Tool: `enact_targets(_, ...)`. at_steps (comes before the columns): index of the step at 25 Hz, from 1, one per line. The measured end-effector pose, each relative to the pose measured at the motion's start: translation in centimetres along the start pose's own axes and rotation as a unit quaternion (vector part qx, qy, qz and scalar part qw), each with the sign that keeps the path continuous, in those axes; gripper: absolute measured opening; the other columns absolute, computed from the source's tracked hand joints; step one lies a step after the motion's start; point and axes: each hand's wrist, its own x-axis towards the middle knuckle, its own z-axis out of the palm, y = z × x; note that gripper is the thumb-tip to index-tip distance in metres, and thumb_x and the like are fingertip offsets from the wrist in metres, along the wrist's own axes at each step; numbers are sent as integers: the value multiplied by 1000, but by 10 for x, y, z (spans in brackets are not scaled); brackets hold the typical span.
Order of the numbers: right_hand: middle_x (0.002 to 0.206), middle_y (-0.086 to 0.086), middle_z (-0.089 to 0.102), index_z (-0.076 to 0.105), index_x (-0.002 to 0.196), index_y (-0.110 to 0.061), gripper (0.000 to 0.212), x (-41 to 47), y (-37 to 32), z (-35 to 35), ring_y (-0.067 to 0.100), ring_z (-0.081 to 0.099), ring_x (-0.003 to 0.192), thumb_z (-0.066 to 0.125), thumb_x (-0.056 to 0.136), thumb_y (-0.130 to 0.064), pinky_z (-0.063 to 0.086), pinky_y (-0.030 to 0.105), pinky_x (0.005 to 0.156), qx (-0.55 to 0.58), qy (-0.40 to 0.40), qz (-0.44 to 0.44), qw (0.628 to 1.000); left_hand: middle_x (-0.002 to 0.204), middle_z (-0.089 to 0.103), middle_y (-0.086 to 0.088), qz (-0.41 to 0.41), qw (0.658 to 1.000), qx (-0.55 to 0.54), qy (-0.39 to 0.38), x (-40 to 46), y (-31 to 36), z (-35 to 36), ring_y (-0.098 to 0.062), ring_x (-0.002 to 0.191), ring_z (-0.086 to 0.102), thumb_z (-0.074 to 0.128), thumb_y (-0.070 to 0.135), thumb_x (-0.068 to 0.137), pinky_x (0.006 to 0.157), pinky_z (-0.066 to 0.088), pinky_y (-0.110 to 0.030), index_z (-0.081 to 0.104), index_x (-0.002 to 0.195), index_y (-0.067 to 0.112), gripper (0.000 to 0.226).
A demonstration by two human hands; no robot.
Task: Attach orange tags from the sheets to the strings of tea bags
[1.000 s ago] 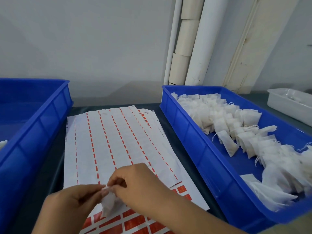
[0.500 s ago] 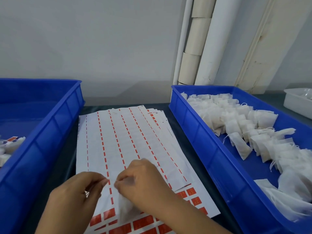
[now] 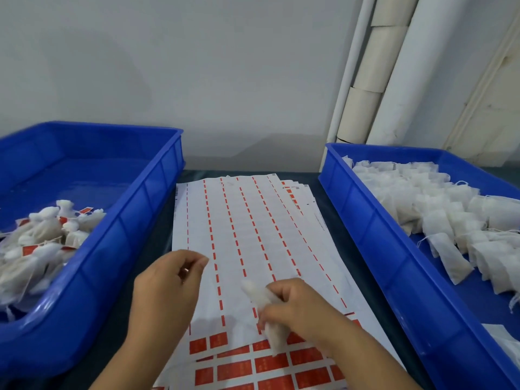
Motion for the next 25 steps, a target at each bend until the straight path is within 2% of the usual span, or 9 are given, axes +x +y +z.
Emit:
enact_targets(1,71,-10,64,70,75,-19,6,0,2,-4,11,63,79,66,80,-18,48,24,72,118,-20,-1,993,73,59,19,-24,1000,8,-15,-3,-1,2,-4,65,58,66,27,82,56,40,-11,62,84,33,8)
enact_targets(3,78,4,69,76,88,-13,18,-2,1,-6,14,64,72,65,75,-6,54,31,73,419,-80,-8,905,73,58,19,-27,996,54,-63,-17,-2,7,0,66,58,63,35,84,57,41,-8,61,87,36,4)
enact_targets(5,93,11,72,77,87,-13,19,-1,3,-5,15,64,68,63,75,-7,55,32,69,513,-66,-37,855,77,55,25,53,985,120,-109,-37,0,13,6,69,55,54,45,88,63,41,-4,56,89,43,3)
enact_targets(8,108,1,71,76,91,-23,26,2,5,0,15,65,73,52,92,-12,54,27,71,405,-15,-64,912,82,60,28,174,951,154,-205,-60,9,15,8,69,55,64,45,81,67,40,0,62,88,44,8)
enact_targets(12,101,-26,66,67,95,-45,24,0,4,8,0,63,95,54,94,-26,52,14,73,116,28,-107,987,72,64,13,295,931,82,-197,-57,15,8,0,59,59,89,20,50,49,48,-12,68,66,28,28)
enact_targets(14,96,-24,66,65,92,-51,19,-2,2,8,-1,62,95,57,91,-34,53,16,77,72,12,-115,991,96,62,12,278,935,59,-211,-51,20,5,-5,77,61,84,18,62,64,51,-13,64,72,30,25)
enact_targets(16,92,-12,67,66,93,-42,16,-3,0,3,7,64,92,57,91,-29,55,22,82,54,-7,-111,992,118,39,31,247,953,21,-174,-45,18,8,4,99,50,67,24,82,82,38,-3,51,77,41,24)
enact_targets(20,78,-16,65,66,79,-40,21,-6,-8,2,2,63,82,53,89,-26,52,20,77,12,-80,-122,989,114,19,44,200,964,-1,-175,-41,15,14,23,103,30,53,26,91,80,28,7,39,78,48,30)
enact_targets(25,75,-20,62,61,80,-42,21,-3,-9,11,-1,61,79,56,83,-22,50,17,72,8,-75,-144,987,101,36,31,150,973,2,-176,-40,14,23,5,94,48,50,23,94,75,39,-2,39,76,46,31)
